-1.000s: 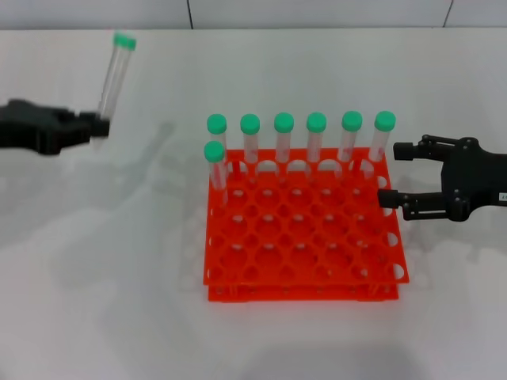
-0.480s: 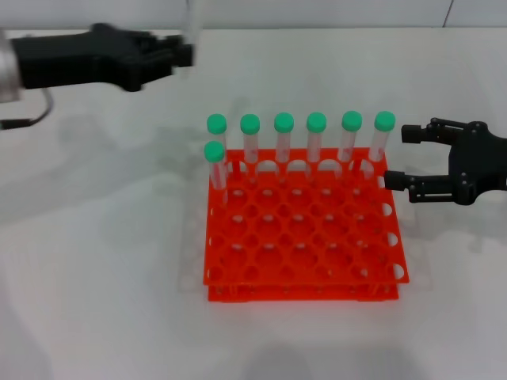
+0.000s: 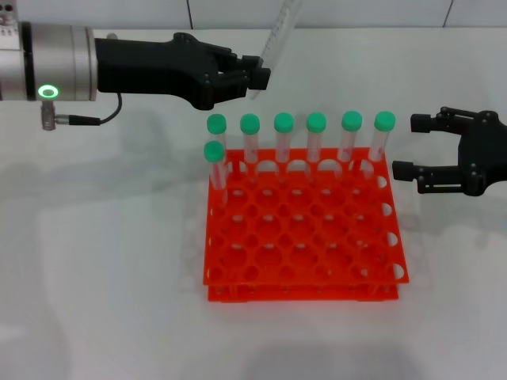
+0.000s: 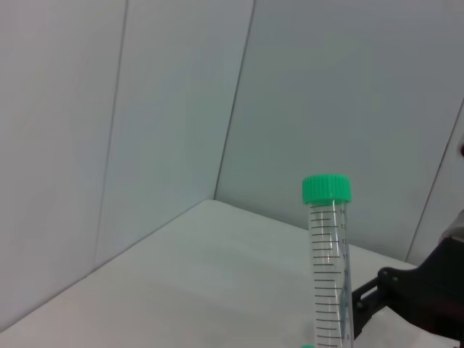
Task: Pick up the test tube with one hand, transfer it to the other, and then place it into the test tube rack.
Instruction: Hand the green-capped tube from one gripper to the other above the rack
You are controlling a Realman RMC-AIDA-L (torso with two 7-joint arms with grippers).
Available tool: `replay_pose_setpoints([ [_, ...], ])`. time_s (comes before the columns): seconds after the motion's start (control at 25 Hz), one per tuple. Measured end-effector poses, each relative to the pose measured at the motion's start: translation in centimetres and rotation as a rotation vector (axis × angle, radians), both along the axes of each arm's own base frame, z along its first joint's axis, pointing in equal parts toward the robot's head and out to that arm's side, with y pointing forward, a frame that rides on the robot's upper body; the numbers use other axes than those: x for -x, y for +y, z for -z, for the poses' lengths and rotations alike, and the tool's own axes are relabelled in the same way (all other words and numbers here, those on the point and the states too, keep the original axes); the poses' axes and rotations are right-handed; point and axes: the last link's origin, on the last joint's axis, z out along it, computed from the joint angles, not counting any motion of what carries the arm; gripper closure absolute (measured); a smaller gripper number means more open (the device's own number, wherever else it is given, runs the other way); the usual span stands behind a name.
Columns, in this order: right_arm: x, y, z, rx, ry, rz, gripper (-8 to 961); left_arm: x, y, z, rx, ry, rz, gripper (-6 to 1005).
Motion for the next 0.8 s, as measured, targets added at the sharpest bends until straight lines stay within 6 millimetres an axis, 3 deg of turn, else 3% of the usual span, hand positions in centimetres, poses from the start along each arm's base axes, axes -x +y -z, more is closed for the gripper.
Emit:
replay_pose_setpoints([
  [0.4, -0.2, 0.1, -0.7, -0.040, 0.036, 0.024, 98, -0.7, 0.0, 1.1, 0.015, -0.003, 0.027, 807],
  [0.8, 0.8, 0.4, -1.8, -0.080, 0.154, 0.036, 98, -1.0, -0.2, 2.1, 0.042, -0.009, 0.038, 805],
])
